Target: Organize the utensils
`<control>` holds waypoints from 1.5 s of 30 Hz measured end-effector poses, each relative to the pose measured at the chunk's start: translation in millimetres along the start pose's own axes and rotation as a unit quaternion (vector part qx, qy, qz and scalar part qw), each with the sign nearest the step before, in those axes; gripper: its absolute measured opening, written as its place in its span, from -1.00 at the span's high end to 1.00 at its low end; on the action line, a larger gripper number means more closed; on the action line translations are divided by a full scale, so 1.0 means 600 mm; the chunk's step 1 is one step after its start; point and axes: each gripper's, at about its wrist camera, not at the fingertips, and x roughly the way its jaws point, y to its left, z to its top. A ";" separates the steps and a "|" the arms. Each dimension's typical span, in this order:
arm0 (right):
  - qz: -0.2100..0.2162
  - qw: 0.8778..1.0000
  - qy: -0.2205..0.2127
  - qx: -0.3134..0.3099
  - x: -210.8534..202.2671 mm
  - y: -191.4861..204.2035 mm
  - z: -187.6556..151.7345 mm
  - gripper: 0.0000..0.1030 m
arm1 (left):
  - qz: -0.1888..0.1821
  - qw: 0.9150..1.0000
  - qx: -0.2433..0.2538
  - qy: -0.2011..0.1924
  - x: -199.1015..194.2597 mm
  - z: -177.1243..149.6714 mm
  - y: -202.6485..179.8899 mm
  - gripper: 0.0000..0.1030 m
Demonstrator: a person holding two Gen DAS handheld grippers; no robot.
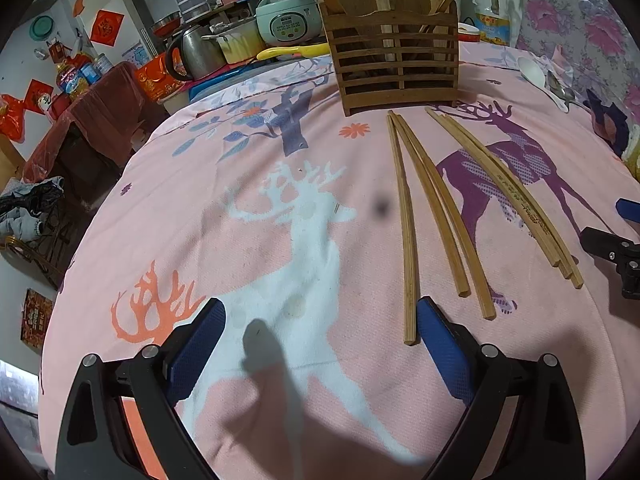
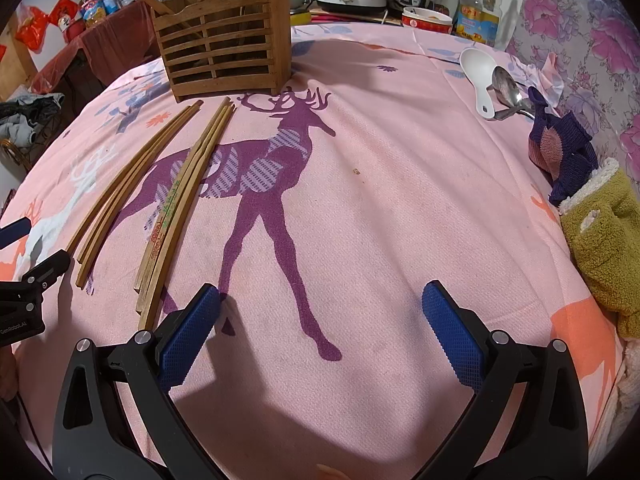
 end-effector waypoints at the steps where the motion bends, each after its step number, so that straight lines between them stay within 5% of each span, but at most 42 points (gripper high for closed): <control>1: 0.000 1.000 0.000 0.000 0.000 0.000 0.000 -0.90 | 0.001 1.000 0.001 0.000 0.000 0.000 0.000 -0.83; 10: 0.000 1.000 0.000 0.000 -0.001 -0.001 0.000 -0.90 | -0.017 1.000 -0.019 0.013 0.010 0.003 0.013 -0.86; 16: 0.000 1.000 0.000 0.000 -0.001 -0.001 0.000 -0.90 | -0.052 0.993 -0.091 0.047 0.034 0.007 0.064 -0.88; 24: 0.029 0.999 -0.022 -0.009 -0.020 0.006 -0.006 -0.89 | -0.039 0.992 -0.111 0.040 0.030 0.009 0.080 -0.85; 28: 0.077 0.994 -0.050 -0.064 -0.048 0.042 -0.018 -0.89 | -0.034 0.993 -0.104 0.036 0.027 0.010 0.075 -0.85; 33: 0.060 0.988 -0.028 -0.142 -0.037 0.094 -0.030 -0.89 | -0.034 0.993 -0.103 0.042 0.032 0.009 0.073 -0.85; 36: 0.064 0.991 -0.003 -0.117 -0.022 0.078 -0.021 -0.86 | -0.030 0.994 -0.099 0.042 0.033 0.010 0.070 -0.86; 38: 0.030 0.996 -0.010 -0.079 -0.020 0.052 -0.013 -0.84 | -0.028 0.994 -0.098 0.042 0.033 0.010 0.069 -0.86; 40: -0.009 0.999 -0.024 -0.037 -0.023 0.019 -0.004 -0.57 | -0.029 0.994 -0.099 0.042 0.034 0.010 0.070 -0.86; 41: -0.006 0.999 -0.028 -0.022 -0.025 0.009 -0.007 -0.42 | -0.030 0.994 -0.099 0.042 0.033 0.010 0.070 -0.86; 45: 0.034 0.998 -0.051 -0.011 -0.039 -0.001 -0.006 -0.38 | -0.031 0.995 -0.089 0.031 0.025 0.010 0.063 -0.74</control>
